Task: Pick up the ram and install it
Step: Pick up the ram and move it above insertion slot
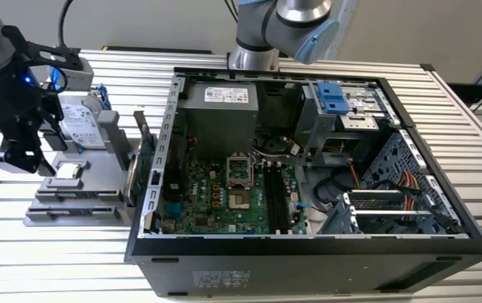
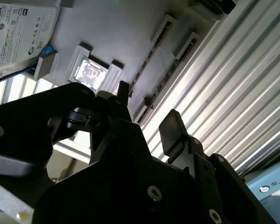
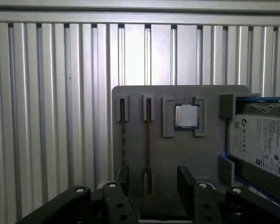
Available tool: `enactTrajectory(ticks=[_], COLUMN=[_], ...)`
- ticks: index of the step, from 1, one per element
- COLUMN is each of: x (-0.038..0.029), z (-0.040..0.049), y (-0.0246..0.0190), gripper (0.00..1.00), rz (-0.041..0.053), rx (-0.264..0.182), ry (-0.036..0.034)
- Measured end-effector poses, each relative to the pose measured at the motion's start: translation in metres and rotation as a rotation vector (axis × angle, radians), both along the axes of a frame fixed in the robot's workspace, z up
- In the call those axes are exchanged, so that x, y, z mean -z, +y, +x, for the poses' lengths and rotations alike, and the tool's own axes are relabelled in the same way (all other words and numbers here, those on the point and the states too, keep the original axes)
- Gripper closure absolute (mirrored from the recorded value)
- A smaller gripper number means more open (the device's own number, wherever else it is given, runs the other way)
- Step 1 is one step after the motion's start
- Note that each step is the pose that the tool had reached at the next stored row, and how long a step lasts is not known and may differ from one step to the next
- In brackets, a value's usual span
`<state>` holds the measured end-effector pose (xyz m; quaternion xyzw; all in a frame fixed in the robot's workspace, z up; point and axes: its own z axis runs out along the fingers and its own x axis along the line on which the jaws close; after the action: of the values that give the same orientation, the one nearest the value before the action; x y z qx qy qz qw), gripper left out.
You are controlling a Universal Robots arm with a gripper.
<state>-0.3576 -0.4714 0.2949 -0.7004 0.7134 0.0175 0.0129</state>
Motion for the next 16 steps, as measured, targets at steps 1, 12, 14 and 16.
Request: enactTrajectory(ticks=[1,12,14,16], x=[0.0009,0.0096,0.0112,0.0128], z=[0.0,0.0,0.0,0.0], y=[-0.0001,-0.0012,-0.0013,-0.0013], gripper=[0.0,0.0,0.0,0.0], rz=[0.0,-0.0012,-0.0013,-0.0015], rx=[0.0,0.0,0.0,0.0], ry=[0.0,0.0001,0.0,0.0])
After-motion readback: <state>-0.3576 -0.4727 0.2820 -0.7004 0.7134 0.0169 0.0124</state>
